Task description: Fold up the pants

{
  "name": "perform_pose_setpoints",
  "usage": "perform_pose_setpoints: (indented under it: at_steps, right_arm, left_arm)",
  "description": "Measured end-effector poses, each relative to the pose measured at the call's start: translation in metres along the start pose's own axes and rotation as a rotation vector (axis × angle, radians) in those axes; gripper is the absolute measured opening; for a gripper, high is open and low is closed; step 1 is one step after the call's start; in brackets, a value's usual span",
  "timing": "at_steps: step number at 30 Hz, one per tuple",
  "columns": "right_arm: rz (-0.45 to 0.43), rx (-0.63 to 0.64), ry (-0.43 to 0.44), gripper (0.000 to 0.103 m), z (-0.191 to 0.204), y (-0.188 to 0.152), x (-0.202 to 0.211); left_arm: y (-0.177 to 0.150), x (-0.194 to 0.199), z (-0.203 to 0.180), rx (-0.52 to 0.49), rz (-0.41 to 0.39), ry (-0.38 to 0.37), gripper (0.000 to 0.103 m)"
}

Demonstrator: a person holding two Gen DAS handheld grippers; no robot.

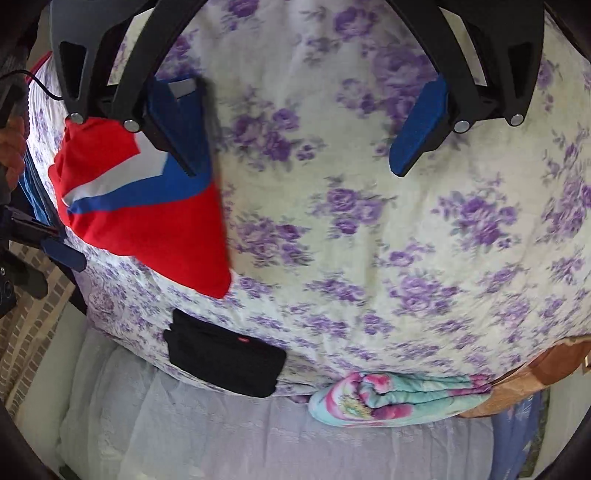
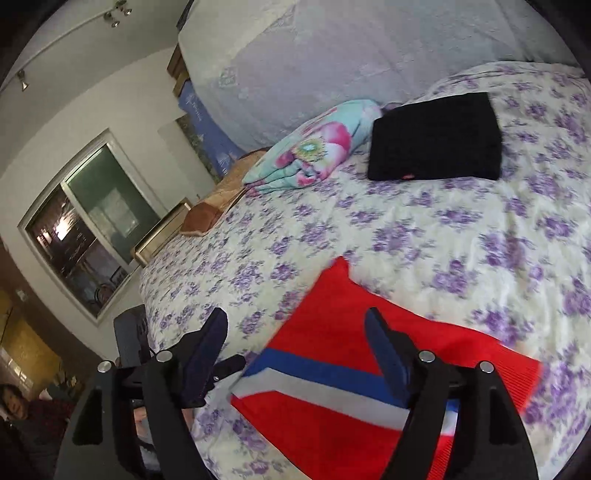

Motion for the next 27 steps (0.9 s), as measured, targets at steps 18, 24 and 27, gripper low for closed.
perform_pose_setpoints:
  at_steps: [18, 24, 27]
  right_arm:
    - [0.133, -0.036, -0.003, 0.085, 0.013, -0.008, -0.068]
    - [0.065, 0.032, -0.067, 0.093, 0.014, -0.022, -0.015]
    - [0.099, 0.027, -0.078, 0.095, 0.001, -0.040, -0.016]
  left_arm:
    - [-0.009, -0.009, 0.020, 0.037, -0.016, -0.006, 0.098]
    - [-0.009, -0.010, 0.020, 0.039, -0.014, -0.002, 0.098]
    - [-0.009, -0.010, 0.020, 0.038, -0.014, -0.002, 0.098]
Point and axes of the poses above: each gripper's, at about its wrist camera, not at the fingertips, and x roughly against the way its jaws point, z to its left, y to its top, the point moved 4 cm from there along -x, roughly the way its jaws point, and after that the axes turned 12 degrees about -y, right-handed, at the moved point
